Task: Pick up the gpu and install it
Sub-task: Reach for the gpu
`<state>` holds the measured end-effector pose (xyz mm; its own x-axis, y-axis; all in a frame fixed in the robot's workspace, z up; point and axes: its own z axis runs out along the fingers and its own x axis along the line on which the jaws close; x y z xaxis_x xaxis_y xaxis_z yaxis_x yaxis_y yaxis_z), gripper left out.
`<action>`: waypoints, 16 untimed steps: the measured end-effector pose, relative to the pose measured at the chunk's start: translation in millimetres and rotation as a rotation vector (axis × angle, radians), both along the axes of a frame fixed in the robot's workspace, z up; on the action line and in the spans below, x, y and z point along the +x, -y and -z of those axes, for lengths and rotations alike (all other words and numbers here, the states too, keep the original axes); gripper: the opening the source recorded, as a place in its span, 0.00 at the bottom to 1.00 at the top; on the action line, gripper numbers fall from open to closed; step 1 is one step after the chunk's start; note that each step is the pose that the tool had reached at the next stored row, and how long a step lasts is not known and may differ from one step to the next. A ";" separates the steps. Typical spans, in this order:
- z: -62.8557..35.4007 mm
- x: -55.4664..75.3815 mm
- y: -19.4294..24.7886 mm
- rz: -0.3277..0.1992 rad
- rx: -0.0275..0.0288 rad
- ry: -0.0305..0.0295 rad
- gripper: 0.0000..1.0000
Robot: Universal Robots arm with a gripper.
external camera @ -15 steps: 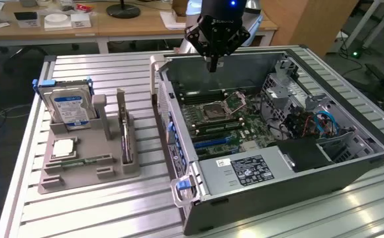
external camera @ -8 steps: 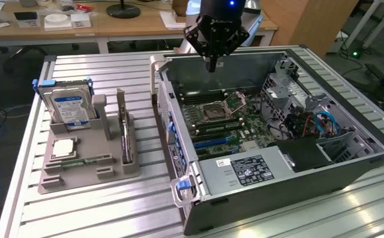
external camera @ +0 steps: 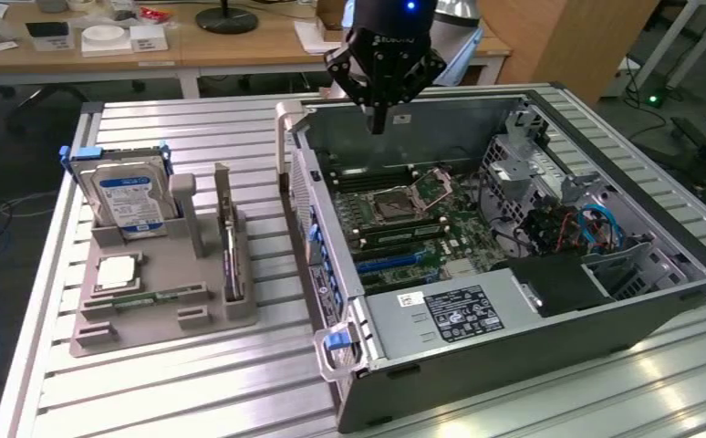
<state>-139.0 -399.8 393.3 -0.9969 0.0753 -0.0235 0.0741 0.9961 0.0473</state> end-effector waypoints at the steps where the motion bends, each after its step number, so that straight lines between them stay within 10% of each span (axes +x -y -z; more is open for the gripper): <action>1: 0.0 -1.8 0.1 0.000 0.0000 0.0000 0.10; 16: 0.0 -21.5 2.1 0.000 0.0000 0.0000 0.10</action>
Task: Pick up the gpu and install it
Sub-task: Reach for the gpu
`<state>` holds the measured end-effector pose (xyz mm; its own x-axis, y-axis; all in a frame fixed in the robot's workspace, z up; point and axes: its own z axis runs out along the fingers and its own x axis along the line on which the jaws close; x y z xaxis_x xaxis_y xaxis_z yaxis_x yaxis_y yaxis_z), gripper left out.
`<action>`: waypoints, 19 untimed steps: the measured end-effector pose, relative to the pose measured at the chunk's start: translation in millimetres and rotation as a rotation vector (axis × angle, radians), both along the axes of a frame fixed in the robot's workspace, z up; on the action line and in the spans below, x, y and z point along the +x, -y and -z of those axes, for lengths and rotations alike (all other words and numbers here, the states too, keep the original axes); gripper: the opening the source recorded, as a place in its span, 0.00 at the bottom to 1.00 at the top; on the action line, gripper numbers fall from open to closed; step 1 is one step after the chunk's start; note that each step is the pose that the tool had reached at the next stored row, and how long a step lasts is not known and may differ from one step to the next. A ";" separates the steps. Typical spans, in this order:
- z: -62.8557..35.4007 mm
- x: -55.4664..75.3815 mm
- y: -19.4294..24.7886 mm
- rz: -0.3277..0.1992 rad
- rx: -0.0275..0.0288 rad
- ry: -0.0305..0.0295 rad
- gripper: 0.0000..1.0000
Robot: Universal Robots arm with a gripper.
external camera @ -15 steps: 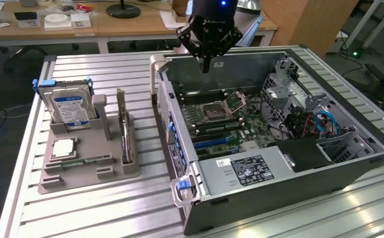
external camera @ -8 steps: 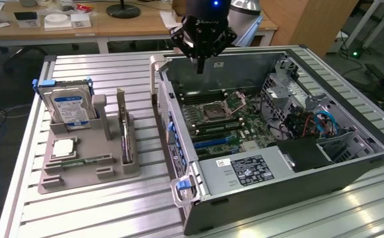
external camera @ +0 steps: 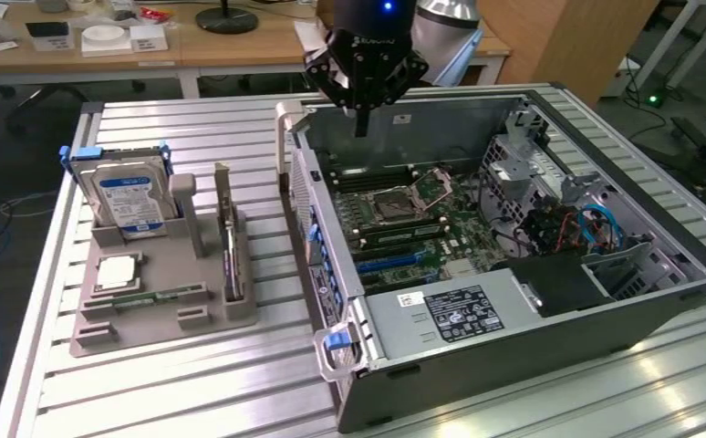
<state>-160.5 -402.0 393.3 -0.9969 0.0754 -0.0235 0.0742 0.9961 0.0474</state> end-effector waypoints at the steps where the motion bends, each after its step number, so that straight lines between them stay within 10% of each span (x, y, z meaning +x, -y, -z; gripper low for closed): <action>1: 0.0 -0.9 0.1 0.000 0.0000 0.0000 0.10; 19: 0.0 -18.4 2.0 0.000 0.0000 0.0000 0.10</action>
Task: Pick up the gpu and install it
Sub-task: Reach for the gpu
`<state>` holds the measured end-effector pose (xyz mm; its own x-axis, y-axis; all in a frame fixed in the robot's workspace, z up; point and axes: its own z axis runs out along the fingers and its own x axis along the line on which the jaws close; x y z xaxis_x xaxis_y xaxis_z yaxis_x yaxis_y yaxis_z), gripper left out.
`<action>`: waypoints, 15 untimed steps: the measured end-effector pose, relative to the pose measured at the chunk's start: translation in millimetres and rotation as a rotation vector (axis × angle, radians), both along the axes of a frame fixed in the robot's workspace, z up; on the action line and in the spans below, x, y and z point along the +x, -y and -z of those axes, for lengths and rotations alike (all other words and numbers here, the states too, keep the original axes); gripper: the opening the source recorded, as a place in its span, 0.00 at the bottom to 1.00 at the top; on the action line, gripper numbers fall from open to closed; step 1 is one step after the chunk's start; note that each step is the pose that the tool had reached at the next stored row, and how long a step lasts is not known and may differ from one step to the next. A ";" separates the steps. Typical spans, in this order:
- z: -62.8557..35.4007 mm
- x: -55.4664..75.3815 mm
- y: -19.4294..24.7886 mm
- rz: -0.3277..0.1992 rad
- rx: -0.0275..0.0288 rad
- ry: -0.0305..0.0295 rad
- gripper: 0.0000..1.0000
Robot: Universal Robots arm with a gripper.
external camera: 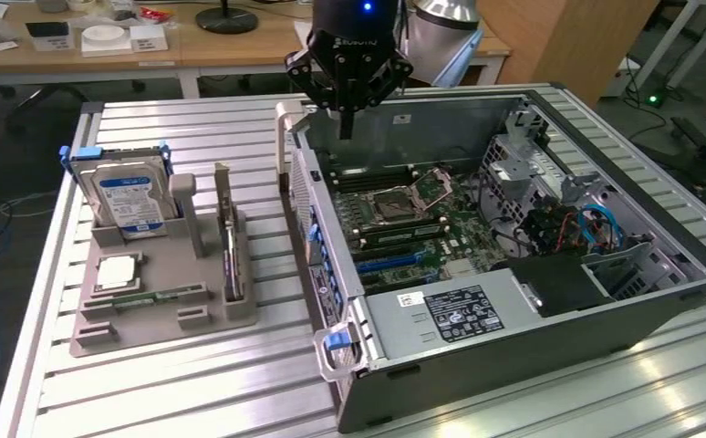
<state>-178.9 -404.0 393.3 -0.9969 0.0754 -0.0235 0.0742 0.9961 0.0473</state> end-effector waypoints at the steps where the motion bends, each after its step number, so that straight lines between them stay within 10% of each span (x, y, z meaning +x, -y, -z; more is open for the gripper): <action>1: 0.0 -1.0 0.1 0.000 0.0000 0.0000 0.10; 15: 0.0 -15.6 2.3 0.000 0.0000 0.0000 0.10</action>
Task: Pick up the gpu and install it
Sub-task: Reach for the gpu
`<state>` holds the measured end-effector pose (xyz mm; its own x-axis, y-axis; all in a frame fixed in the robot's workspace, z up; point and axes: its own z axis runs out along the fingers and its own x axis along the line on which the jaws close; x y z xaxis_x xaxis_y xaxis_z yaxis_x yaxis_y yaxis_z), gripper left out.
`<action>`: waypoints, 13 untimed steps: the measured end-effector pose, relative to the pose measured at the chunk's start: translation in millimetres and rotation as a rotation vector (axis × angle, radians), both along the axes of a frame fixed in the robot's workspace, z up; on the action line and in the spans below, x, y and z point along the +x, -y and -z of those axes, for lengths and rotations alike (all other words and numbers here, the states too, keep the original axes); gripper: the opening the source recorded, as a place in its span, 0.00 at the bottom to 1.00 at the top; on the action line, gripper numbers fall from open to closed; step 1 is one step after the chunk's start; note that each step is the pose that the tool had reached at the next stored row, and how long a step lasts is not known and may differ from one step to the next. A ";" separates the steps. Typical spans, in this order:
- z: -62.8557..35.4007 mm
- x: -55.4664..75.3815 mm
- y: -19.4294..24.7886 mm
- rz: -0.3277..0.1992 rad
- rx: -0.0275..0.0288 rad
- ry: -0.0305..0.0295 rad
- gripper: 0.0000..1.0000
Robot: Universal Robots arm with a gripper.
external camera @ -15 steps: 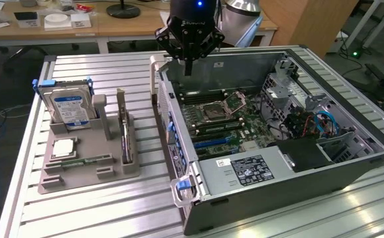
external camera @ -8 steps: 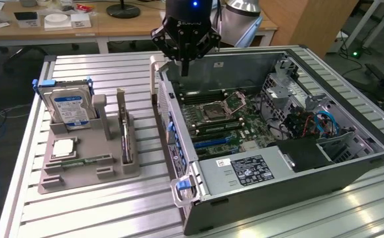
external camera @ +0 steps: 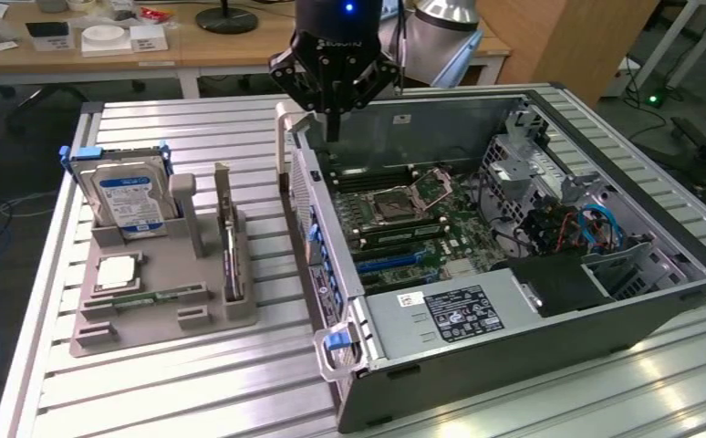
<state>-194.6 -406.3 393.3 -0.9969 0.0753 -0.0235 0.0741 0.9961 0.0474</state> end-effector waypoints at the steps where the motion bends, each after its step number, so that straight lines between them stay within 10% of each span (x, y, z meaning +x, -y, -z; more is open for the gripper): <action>1: 0.0 -0.9 0.2 0.000 0.0000 0.0000 0.10; 13: 0.0 -12.0 1.9 0.000 0.0000 0.0000 0.10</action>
